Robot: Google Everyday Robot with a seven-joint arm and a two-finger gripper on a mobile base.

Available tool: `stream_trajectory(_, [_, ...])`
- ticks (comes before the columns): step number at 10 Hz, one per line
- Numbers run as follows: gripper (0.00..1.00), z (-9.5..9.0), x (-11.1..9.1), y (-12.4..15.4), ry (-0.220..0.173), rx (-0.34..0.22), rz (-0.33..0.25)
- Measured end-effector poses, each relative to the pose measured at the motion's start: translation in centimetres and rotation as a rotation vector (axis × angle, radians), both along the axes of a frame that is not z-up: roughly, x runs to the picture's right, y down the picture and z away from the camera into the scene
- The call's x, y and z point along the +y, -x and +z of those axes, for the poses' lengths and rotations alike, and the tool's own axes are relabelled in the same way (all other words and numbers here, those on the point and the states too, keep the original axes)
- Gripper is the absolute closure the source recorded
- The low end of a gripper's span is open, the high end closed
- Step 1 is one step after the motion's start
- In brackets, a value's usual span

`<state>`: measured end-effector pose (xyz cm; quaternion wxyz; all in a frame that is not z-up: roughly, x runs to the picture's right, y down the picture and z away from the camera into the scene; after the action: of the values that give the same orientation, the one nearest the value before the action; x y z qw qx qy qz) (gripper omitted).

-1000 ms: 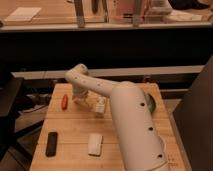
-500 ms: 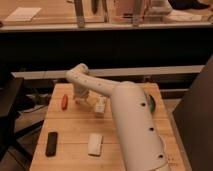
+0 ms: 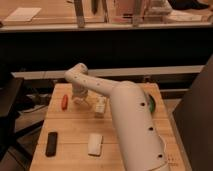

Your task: Place the pepper on the white sponge

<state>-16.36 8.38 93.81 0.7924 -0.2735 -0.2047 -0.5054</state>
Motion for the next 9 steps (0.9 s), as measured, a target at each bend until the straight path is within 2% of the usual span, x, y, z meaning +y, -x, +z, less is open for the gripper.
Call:
stream_trajectory(2, [0.2,0.0,-0.9,2.4,-0.01,-0.063,-0.054])
stream_trajectory(3, [0.2,0.1,-1.1,3.0,-0.01,-0.078,-0.07])
stream_trajectory(6, [0.2,0.3,-1.6,7.7,-0.01,-0.192,-0.189])
stream_trajectory(8, [0.2,0.9,-1.1,10.4,0.001,-0.279,-0.298])
stream_trajectory(9, [0.2,1.7,-0.6,10.8,0.013,-0.294,-0.327])
